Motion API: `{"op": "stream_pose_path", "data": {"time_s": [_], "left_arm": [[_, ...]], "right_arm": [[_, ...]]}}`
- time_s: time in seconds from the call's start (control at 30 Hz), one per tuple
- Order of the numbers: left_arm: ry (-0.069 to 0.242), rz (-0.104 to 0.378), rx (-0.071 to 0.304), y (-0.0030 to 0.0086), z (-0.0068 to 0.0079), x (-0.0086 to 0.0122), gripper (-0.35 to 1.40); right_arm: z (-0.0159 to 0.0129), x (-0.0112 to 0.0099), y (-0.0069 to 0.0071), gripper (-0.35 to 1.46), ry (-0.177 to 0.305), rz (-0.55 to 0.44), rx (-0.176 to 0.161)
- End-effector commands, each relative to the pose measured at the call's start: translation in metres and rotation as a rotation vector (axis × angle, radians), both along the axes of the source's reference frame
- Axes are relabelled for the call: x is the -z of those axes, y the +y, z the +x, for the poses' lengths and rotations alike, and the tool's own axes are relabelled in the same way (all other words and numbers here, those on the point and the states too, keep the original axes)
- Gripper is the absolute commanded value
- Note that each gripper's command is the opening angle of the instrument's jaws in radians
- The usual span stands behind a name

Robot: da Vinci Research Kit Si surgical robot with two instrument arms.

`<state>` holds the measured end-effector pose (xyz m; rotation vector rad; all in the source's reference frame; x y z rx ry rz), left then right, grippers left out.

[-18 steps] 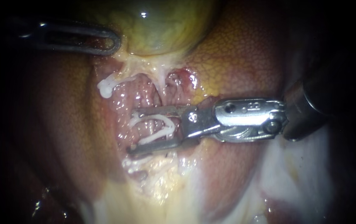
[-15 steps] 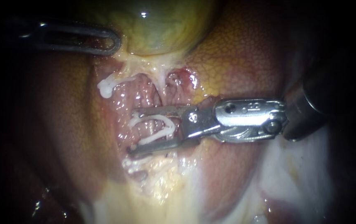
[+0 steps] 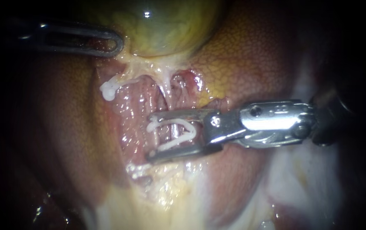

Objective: Clipping first clip right tube

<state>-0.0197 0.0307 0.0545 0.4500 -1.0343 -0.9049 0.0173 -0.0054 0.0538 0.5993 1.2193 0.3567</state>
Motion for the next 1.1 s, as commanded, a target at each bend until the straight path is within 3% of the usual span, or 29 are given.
{"op": "stream_pose_path", "data": {"time_s": [0.03, 0.27, 0.57, 0.83, 1.1], "left_arm": [[0.002, -0.001, 0.002, 0.0, 0.0, 0.0, -0.35], [0.002, -0.001, 0.002, 0.0, 0.0001, 0.0, -0.35], [0.001, -0.001, 0.001, 0.0, 0.0001, 0.0, -0.35], [0.001, -0.002, 0.001, 0.0, 0.0001, -0.0001, -0.35], [0.001, -0.002, 0.001, 0.0, 0.0001, -0.0002, -0.35]], "right_arm": [[-0.0003, 0.0001, 0.0, 0.4, 0.001, 0.001, 0.002], [-0.0025, -0.0001, 0.0003, 0.4, 0.005, 0.001, 0.009], [-0.0041, -0.0024, 0.0012, 0.4, 0.001, -0.003, 0.006], [-0.0034, -0.0051, 0.0009, 0.4, -0.004, 0.054, 0.009], [-0.0014, -0.0069, 0.0002, 0.4, 0.039, 0.15, 0.019]]}}
